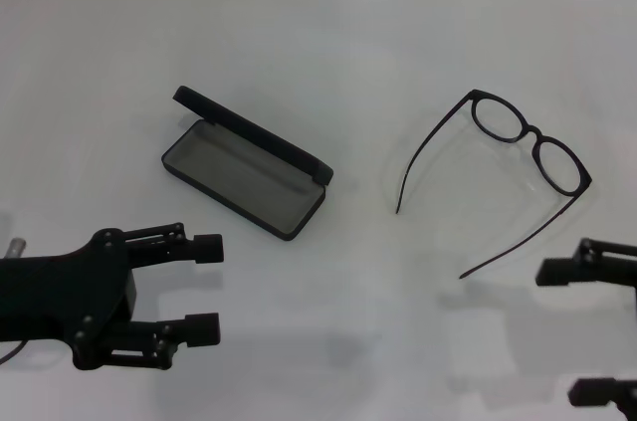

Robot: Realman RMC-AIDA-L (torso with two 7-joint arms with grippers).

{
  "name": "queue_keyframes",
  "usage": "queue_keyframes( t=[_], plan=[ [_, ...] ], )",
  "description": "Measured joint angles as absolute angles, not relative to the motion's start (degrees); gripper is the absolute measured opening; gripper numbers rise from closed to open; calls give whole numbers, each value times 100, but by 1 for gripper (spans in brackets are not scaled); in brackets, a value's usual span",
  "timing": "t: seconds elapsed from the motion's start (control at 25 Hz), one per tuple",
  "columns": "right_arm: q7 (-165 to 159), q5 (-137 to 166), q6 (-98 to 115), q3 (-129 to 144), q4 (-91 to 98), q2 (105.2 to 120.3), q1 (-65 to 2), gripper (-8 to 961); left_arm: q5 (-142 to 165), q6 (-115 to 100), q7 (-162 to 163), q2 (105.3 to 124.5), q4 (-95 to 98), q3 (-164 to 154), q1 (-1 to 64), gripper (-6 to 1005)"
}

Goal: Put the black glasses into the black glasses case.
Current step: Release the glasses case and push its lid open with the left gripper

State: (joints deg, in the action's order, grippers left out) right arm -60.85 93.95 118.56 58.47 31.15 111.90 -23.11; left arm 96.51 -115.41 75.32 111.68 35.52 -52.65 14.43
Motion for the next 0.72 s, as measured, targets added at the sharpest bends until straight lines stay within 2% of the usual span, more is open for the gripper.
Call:
queue_keyframes(
  t=[0.08,0.12,0.32,0.72],
  plan=[
    [-6078,9360,11807,5828,3115,11228,-2312,874,9651,-11540,7531,11170,3550,-5259,1444,847],
    [-6071,9299,11668,5750,3122,11360,-2327,874,9650,-11540,7528,11177,3550,-5204,1448,847],
    [-6060,9239,11428,5601,3097,11583,-2435,874,9656,-11540,7529,11192,3550,-5032,1441,847],
    [-5753,9014,11254,5639,2701,11605,-2665,873,9650,-11547,7531,11189,3553,-5030,1454,848]
  ],
)
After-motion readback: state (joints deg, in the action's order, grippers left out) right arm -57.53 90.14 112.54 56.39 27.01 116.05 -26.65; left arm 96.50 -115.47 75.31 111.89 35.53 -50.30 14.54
